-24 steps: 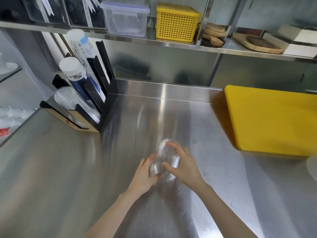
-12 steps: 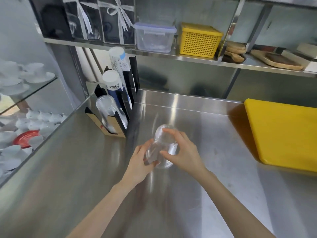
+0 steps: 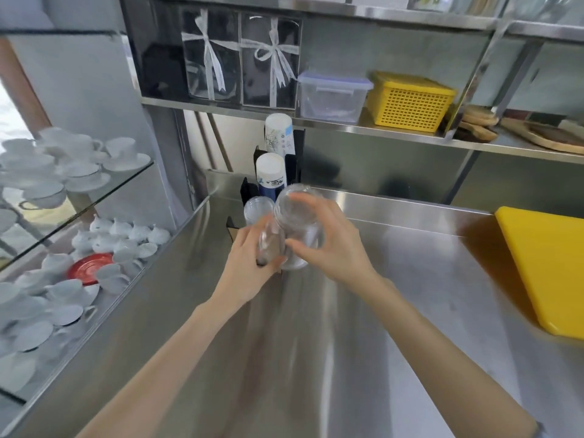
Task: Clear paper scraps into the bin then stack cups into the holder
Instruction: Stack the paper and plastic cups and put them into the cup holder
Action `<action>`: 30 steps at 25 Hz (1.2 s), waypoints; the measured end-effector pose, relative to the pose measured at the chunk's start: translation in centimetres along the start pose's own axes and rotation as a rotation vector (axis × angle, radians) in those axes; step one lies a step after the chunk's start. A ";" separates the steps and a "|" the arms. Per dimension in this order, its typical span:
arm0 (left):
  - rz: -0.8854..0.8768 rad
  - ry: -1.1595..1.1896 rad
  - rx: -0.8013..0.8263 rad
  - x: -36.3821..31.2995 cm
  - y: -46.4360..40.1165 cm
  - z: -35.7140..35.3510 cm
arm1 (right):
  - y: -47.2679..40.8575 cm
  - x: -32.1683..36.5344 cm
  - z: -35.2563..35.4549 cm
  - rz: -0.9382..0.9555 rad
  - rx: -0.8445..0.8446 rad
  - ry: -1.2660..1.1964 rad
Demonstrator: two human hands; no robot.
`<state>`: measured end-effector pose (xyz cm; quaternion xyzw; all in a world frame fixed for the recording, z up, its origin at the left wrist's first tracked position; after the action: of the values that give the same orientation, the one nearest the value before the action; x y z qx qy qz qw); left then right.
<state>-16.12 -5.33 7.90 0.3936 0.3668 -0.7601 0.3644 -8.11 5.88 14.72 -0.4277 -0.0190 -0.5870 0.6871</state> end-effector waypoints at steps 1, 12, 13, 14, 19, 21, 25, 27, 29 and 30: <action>0.003 -0.010 -0.012 -0.1 -0.8 0.9 | -1.0 0.5 -0.1 0.019 -0.015 0.002; -0.014 -0.196 -0.033 1.7 -8.3 4.7 | -8.6 -1.1 -3.6 -0.002 -0.025 -0.015; 0.005 -0.200 -0.027 2.2 -8.7 4.6 | -8.8 -1.7 -4.2 -0.010 -0.013 -0.021; 0.024 -0.212 -0.014 2.8 -9.0 4.3 | -8.9 -2.2 -4.8 -0.019 -0.003 -0.027; 0.108 -0.249 0.072 5.4 -9.2 2.8 | -8.3 -5.0 -7.6 -0.089 0.049 -0.078; 0.121 -0.243 0.070 5.6 -9.4 2.7 | -8.1 -5.7 -8.6 -0.095 0.077 -0.093; 0.141 -0.260 0.061 5.8 -9.4 2.8 | -6.9 -7.5 -11.1 -0.175 0.249 -0.014; 0.119 -0.242 0.053 5.4 -9.3 3.1 | -6.2 -8.0 -11.3 -0.208 0.292 0.015; 0.079 -0.281 0.044 4.9 -9.2 3.3 | -6.0 -7.5 -10.0 -0.162 0.214 0.044; 0.054 -0.330 0.034 4.5 -9.1 3.3 | -5.9 -7.2 -9.3 -0.123 0.168 0.085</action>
<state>-26.82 -5.09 7.89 0.2793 0.2786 -0.8104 0.4333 -19.61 6.19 8.37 -0.3414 -0.0653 -0.6421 0.6833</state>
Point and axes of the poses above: each hand's wrist, its own y-axis away from the middle knuckle, its own z-axis out of the back of the hand, x = y × z, the point moved 8 cm from there along -y, towards the middle knuckle, and after that the axes turned 9 degrees about z, right-handed, at the moved point
